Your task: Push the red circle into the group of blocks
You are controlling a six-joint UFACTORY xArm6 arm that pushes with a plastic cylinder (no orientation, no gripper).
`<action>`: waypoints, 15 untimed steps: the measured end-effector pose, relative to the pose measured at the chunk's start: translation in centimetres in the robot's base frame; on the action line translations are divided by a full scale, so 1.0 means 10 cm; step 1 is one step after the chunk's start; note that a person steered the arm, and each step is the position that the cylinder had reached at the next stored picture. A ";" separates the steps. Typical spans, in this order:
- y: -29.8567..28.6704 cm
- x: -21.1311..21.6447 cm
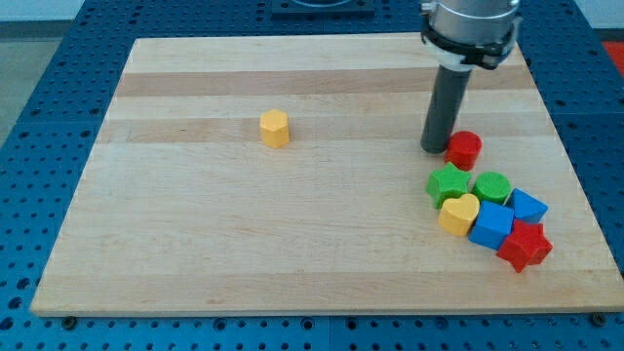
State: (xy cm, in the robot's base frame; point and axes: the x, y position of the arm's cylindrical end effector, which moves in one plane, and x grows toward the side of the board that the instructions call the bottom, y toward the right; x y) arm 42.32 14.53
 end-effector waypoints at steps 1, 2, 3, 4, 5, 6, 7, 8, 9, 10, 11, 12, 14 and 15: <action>0.27 0.00; 0.35 -0.02; 0.43 -0.02; 0.54 -0.06; 0.63 -0.12; 0.70 -0.19; 0.80 -0.16; 0.80 -0.06; 0.80 0.11; 0.80 0.28; 0.80 0.40; 0.80 0.42; 0.45 0.17; -0.18 0.00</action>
